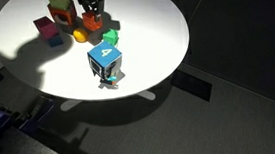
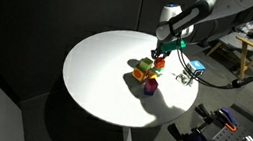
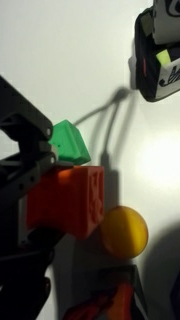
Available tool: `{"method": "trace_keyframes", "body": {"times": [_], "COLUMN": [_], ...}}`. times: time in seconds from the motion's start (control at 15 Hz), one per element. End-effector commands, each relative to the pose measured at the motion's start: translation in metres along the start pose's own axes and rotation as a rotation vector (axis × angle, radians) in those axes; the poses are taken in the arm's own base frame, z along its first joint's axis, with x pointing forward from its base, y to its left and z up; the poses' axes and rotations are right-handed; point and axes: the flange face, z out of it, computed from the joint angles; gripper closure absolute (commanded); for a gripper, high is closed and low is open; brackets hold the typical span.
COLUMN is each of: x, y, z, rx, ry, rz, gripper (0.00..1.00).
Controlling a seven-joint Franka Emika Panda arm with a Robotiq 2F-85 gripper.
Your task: Remove the orange block from the stack and put it close to the green block on the table
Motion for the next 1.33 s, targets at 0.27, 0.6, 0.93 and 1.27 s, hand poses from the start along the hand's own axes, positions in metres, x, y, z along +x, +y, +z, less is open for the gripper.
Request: {"method": "trace_keyframes", "body": {"times": [0.27,0.6,0.93,1.27], "x": [0.009,0.012,0.012,0.005], "y": [-0.008,-0.003,0.001,-0.005], "z": [0.024,0.033,0.039,0.038], "rx": [0.03,0.043,0.041,0.026], "ry": [0.01,0.017,0.005,-0.016], "rz": [-0.037,-0.01,0.006,-0.02], "gripper": [0.74,0.74,0.24,0.0]}}
